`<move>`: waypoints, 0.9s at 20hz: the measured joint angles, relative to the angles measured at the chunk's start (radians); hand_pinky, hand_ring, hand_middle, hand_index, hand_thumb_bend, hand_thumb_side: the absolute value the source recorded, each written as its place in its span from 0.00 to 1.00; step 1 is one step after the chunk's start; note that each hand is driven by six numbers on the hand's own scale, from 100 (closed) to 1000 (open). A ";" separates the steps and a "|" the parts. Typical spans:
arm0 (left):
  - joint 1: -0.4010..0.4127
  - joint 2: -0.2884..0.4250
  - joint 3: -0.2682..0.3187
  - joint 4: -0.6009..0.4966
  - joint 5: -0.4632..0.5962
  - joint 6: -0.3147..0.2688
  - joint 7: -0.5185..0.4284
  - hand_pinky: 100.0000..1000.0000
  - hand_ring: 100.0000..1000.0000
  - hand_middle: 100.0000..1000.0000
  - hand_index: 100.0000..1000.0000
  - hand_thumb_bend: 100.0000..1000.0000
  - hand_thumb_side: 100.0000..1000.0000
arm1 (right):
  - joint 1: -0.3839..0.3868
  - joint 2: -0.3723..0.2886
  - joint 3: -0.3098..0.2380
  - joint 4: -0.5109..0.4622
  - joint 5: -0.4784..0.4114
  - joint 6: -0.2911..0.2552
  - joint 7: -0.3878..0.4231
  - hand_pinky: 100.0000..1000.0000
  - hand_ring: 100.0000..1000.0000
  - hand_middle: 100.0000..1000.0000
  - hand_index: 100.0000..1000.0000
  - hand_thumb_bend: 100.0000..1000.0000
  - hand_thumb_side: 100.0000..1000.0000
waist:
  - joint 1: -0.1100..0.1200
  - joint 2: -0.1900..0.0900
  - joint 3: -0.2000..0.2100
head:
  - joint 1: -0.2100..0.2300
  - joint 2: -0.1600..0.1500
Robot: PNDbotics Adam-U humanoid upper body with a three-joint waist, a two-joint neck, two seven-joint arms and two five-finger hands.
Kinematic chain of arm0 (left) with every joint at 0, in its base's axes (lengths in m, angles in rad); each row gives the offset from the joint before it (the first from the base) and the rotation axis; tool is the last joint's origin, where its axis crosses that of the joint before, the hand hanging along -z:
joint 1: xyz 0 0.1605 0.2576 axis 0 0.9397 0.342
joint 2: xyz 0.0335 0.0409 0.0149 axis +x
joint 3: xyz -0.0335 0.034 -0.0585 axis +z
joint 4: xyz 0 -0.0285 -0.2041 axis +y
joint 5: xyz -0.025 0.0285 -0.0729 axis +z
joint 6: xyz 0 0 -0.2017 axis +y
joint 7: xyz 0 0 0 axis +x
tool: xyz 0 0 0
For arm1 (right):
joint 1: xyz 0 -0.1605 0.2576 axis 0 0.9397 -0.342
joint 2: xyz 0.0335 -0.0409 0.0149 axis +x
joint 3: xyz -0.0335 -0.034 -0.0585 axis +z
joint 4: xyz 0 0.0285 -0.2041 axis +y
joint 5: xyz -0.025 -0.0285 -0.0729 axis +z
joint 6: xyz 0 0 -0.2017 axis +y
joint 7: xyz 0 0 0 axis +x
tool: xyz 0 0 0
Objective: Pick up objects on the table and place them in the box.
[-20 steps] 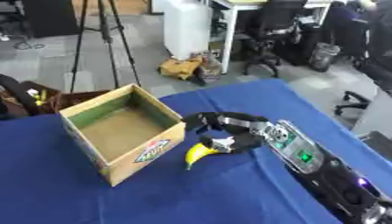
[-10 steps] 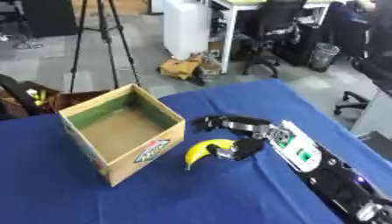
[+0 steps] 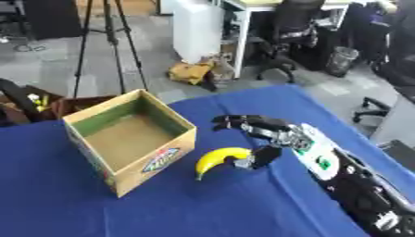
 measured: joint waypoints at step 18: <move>0.000 0.000 -0.006 0.000 -0.001 -0.002 -0.003 0.69 0.66 0.43 0.63 0.14 0.98 | -0.023 0.011 0.007 0.121 0.095 -0.012 -0.071 0.86 1.00 0.91 0.91 0.06 0.46 | 0.006 0.009 0.014 | -0.007 0.000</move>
